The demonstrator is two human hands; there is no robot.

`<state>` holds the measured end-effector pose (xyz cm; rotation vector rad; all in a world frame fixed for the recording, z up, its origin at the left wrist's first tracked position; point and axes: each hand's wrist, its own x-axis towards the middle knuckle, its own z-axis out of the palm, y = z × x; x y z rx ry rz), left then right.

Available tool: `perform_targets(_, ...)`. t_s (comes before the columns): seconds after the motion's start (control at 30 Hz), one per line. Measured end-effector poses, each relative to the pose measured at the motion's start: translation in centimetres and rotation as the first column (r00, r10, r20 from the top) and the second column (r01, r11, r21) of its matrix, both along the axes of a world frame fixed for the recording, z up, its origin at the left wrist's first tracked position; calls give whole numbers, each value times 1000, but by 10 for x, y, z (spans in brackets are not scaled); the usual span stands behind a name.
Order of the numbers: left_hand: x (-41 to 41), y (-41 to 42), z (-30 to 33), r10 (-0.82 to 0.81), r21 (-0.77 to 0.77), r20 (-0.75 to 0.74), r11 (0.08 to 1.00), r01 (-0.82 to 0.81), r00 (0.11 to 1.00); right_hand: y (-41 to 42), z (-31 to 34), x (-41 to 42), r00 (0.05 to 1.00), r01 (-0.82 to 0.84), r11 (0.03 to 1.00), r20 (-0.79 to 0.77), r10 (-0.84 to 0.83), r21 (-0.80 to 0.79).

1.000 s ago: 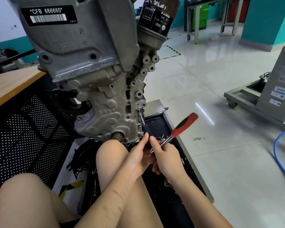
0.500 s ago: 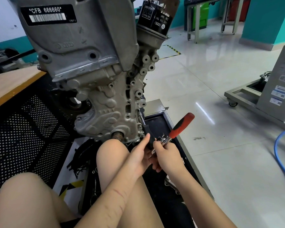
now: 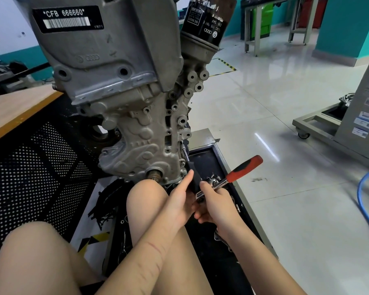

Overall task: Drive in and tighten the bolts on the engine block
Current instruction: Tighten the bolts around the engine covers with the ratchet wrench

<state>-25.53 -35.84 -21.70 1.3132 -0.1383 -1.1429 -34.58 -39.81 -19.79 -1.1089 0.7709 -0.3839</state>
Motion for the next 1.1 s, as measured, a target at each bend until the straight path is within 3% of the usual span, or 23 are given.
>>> perform_targets(0.2,30,-22,14,210,-32,-65,977,-212,976,1,1,-3,1000,-6,999,-12,6,-36)
perform_targets(0.37,55,-37,20,201,53,61,978,-204,978,4,-4,-3,1000,-22,996,-23,21,-81)
perform_targets(0.7,73,-62,27,248,49,97,966,-254,964,5,-9,2,994,-96,979,-62,86,-182)
perform_targets(0.9,76,-57,21,248,65,103,965,-255,963,7,-11,-1,990,-138,978,-61,130,-159)
perform_targets(1.1,76,-44,9,166,135,134,974,-184,977,12,-13,-3,948,-309,949,-101,302,-68)
